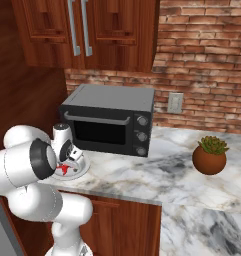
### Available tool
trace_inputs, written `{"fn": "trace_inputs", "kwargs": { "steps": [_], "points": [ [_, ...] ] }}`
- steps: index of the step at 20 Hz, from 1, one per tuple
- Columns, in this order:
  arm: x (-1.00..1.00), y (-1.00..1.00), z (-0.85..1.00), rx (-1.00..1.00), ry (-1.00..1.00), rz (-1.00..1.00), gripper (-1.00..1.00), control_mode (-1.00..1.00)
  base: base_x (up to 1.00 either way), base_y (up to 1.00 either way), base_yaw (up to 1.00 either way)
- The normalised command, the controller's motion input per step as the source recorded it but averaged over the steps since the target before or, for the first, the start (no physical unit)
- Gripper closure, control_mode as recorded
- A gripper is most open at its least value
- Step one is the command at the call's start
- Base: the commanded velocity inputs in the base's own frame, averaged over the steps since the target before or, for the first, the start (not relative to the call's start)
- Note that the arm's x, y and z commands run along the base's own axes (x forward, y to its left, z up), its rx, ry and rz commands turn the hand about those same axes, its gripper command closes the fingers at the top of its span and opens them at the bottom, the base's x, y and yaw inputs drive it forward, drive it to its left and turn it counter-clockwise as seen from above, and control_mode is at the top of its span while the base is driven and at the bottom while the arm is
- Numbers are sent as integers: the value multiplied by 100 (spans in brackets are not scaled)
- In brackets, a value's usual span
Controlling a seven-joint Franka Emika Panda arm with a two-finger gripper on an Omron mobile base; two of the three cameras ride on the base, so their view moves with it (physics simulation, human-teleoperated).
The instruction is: Place the fish on the rack of the oven.
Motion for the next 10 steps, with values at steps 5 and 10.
{"fn": "trace_inputs", "kwargs": {
  "steps": [5,10],
  "points": [
    [0,0,-16,0,1,0,100,-100,0,0,0],
    [0,0,-1,0,0,0,100,-100,0,0,0]
  ]
}}
